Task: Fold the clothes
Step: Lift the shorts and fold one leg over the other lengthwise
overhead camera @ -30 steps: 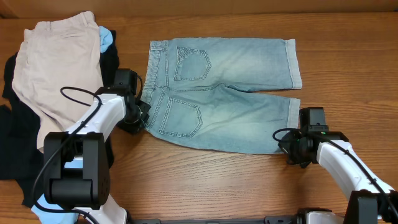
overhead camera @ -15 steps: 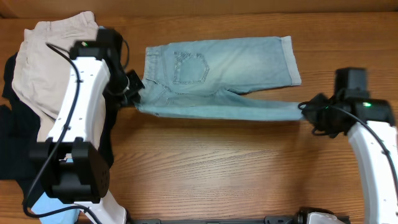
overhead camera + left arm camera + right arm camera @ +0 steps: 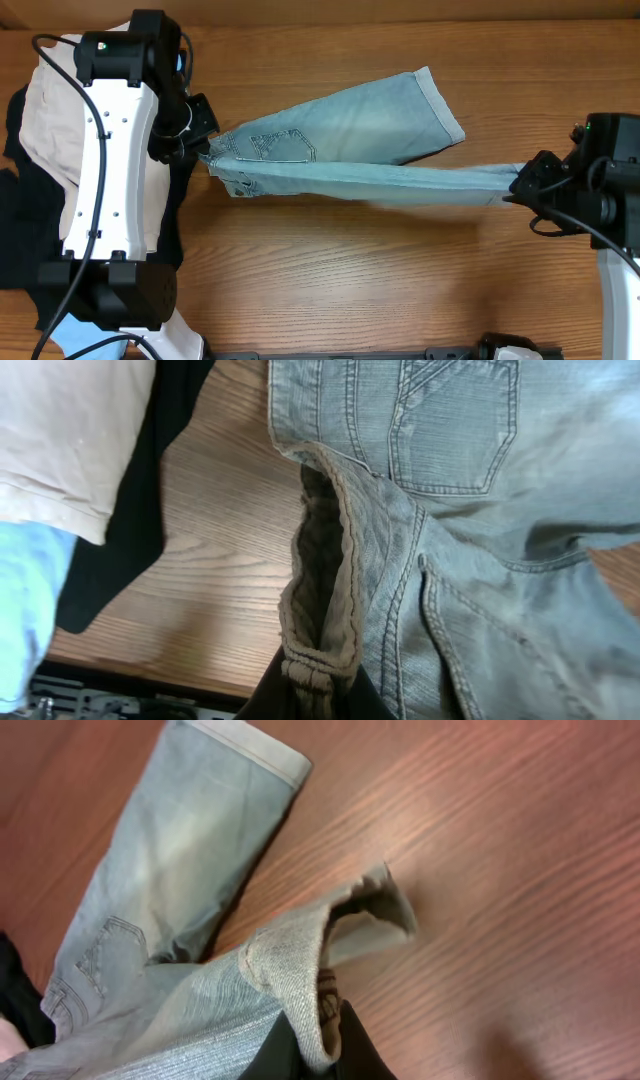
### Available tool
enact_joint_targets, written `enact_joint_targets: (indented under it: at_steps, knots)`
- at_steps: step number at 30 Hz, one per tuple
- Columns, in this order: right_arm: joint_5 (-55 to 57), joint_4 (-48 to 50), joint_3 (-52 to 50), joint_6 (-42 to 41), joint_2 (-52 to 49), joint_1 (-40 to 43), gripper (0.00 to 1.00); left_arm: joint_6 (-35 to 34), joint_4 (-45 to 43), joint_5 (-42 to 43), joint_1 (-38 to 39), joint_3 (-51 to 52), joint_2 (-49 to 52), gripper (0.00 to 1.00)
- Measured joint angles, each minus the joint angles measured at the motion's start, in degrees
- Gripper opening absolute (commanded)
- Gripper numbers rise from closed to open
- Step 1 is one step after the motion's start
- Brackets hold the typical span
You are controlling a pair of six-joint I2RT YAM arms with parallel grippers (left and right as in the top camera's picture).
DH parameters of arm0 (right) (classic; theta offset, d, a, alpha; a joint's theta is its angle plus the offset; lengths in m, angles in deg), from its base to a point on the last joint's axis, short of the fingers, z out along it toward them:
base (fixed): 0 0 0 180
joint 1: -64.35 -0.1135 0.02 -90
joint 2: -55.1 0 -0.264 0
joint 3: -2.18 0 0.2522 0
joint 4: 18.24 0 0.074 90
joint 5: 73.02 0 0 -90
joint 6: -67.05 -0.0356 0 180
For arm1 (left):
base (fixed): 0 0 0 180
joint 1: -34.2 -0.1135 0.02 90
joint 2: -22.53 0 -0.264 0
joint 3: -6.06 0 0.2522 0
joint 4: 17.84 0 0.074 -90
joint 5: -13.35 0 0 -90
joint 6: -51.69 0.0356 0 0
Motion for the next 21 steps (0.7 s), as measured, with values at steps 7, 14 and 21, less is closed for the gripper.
enact_joint_targets:
  at_steps: [7,14,21]
  knots:
    - [-0.90,8.81,0.02,2.60,-6.08,0.02,0.04,-2.64,-5.20,-3.06,1.18,5.70,-0.48,0.04]
    - [-2.38,21.57,0.04,4.72,-19.85,-0.48,0.04,-6.25,-22.95,-4.28,1.33,18.60,-0.55,0.04]
    - [-2.58,36.61,0.04,5.60,-34.16,-2.80,0.04,-7.74,-38.86,-6.16,1.31,26.73,-0.55,0.04]
